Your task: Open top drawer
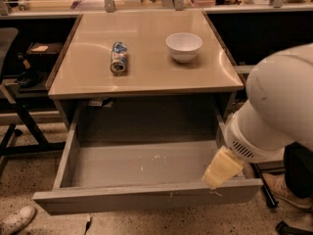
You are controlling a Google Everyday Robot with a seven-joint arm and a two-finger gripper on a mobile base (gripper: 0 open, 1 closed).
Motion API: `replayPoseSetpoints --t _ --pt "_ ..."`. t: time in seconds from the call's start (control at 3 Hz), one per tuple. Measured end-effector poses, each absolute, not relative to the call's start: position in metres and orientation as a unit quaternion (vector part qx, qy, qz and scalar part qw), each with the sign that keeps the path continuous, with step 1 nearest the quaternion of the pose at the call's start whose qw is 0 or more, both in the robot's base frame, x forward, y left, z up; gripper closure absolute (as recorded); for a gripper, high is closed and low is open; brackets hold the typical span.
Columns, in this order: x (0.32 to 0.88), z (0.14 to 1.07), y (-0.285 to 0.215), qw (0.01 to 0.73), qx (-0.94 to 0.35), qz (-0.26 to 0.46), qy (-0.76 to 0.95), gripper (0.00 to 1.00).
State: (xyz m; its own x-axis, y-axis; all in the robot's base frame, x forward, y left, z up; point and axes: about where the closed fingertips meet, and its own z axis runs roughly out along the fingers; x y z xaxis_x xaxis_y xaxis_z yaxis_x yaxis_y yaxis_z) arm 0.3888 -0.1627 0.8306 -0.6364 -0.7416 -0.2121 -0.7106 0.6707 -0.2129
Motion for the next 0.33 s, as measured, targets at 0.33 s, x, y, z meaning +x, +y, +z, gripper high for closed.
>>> replayPoseSetpoints --t 0.33 --pt "0.3878 0.8339 -0.1624 0.142 -0.402 -0.056 0.903 0.0"
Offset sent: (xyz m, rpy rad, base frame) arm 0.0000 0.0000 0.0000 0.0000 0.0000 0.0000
